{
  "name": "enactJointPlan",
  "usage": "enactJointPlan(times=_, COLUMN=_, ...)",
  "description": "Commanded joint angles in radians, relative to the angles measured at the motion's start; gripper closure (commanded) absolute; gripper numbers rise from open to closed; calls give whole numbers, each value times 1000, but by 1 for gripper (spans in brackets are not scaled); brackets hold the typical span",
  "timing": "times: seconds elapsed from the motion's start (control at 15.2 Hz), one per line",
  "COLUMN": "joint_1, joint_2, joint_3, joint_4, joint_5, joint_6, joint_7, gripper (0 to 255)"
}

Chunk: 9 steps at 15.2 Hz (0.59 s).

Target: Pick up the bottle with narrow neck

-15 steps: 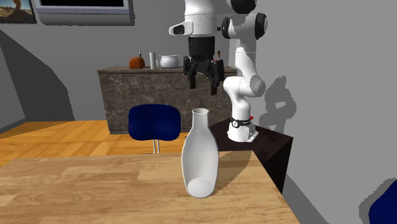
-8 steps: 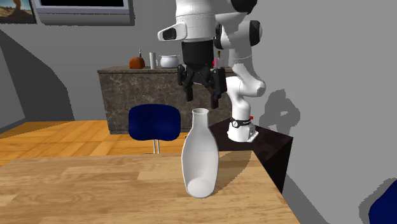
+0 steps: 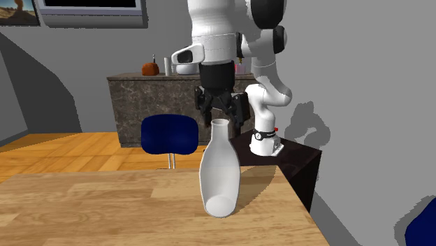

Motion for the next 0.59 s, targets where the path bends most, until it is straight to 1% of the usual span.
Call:
enactJointPlan(times=0.0, joint_1=-2, joint_2=-3, joint_3=0, joint_4=-25, joint_5=1, joint_6=23, joint_7=-1, gripper=0)
enactJointPlan(times=0.07, joint_1=-2, joint_2=-3, joint_3=0, joint_4=-26, joint_5=1, joint_6=24, joint_7=-1, gripper=0)
enactJointPlan(times=0.13, joint_1=-3, joint_2=-7, joint_3=0, joint_4=-30, joint_5=2, joint_6=25, joint_7=0, gripper=255)
enactJointPlan(times=0.53, joint_1=-2, joint_2=-7, joint_3=0, joint_4=-31, joint_5=2, joint_6=25, joint_7=0, gripper=255)
